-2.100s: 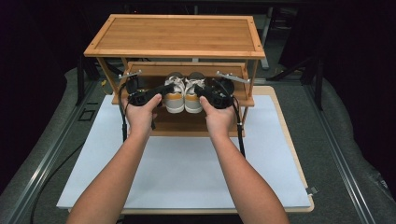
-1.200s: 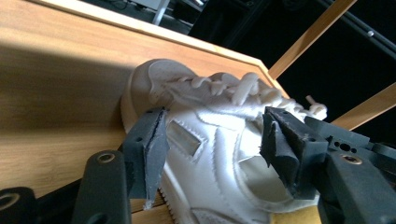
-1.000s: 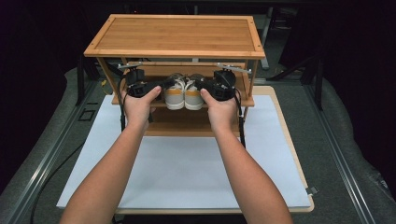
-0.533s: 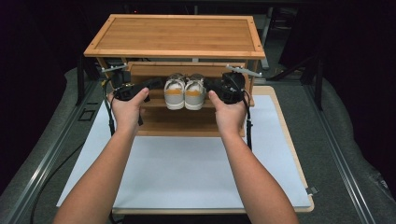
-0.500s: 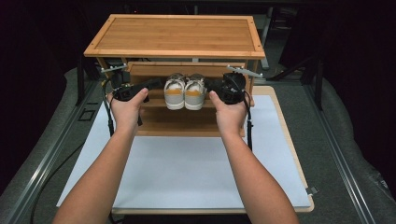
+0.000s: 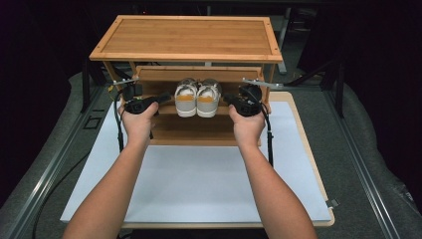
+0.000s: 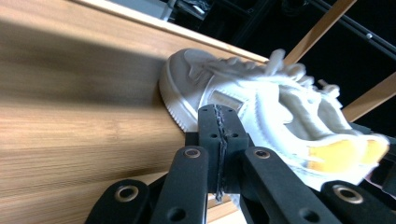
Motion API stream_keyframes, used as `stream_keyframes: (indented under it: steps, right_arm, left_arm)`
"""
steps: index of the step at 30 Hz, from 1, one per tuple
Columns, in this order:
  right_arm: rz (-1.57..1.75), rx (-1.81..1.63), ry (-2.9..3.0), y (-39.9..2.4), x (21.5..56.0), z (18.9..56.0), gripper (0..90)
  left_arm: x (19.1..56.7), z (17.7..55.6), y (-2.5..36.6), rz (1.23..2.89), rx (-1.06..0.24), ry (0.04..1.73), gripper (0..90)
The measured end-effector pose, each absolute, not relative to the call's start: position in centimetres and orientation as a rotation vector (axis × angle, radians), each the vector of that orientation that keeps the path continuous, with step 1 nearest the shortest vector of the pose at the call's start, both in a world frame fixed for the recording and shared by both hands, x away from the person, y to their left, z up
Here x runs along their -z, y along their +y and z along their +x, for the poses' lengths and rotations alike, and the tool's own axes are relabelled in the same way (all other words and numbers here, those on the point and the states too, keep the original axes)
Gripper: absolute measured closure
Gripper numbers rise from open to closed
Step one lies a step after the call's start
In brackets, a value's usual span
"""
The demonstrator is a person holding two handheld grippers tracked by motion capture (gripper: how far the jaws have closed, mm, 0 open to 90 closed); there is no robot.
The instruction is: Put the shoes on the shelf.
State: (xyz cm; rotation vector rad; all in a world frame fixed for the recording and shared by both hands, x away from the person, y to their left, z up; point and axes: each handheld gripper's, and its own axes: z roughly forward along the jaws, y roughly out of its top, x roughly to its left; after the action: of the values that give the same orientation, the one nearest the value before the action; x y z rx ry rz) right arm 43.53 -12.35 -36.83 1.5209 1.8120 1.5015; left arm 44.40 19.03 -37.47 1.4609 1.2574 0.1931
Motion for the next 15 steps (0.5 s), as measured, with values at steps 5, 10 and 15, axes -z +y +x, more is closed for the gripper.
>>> stream_keyframes:
  steps: [5, 10, 15]
  right_arm:
    - [1.511, -1.507, 1.844, -11.7, 37.2, 43.8, 90.0]
    - [1.521, -1.496, 1.863, -11.4, 37.1, 43.8, 90.0]
    - [1.540, -1.517, 1.809, -11.1, 37.3, 44.0, 90.0]
  left_arm:
    - [37.9, 44.7, 18.3, 1.496, -0.174, 1.242, 90.0]
    - [37.8, 44.6, 18.0, 1.491, -0.191, 1.259, 90.0]
    - [37.8, 44.6, 17.7, 1.491, -0.217, 1.262, 90.0]
